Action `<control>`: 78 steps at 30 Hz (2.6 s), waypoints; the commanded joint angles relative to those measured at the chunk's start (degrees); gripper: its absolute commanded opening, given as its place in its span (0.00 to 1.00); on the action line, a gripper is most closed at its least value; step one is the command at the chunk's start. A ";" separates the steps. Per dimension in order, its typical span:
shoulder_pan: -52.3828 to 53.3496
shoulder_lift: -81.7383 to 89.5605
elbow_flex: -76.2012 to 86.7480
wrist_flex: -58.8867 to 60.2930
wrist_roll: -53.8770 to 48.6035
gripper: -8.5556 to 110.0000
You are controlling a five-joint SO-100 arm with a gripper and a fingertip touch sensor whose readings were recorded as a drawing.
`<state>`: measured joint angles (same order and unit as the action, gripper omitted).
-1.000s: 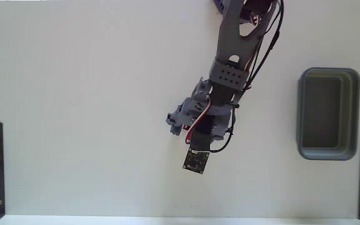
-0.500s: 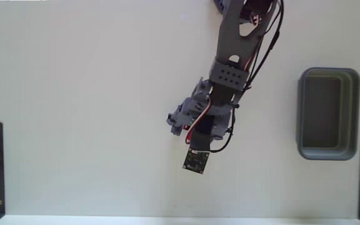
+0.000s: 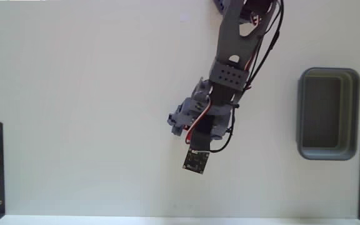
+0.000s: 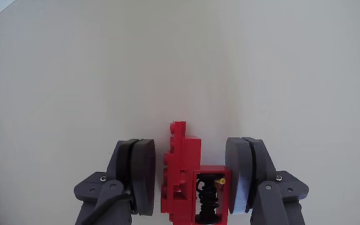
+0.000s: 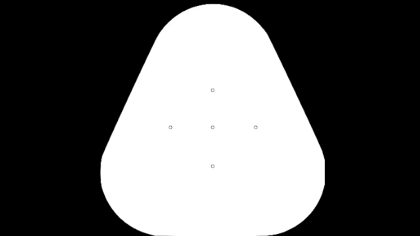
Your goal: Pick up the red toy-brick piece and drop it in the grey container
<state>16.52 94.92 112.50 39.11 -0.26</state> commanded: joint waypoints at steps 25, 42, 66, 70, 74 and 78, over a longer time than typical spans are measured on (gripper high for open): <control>0.64 1.84 0.38 -0.83 0.26 0.57; 0.64 1.84 0.38 -0.83 0.26 0.53; 0.64 1.84 0.38 -0.83 0.26 0.51; 0.64 1.84 0.38 -0.83 0.26 0.51; 0.64 1.84 0.38 -0.83 0.26 0.51; 0.64 1.84 0.38 -0.83 0.26 0.51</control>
<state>16.52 94.92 112.50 39.11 -0.26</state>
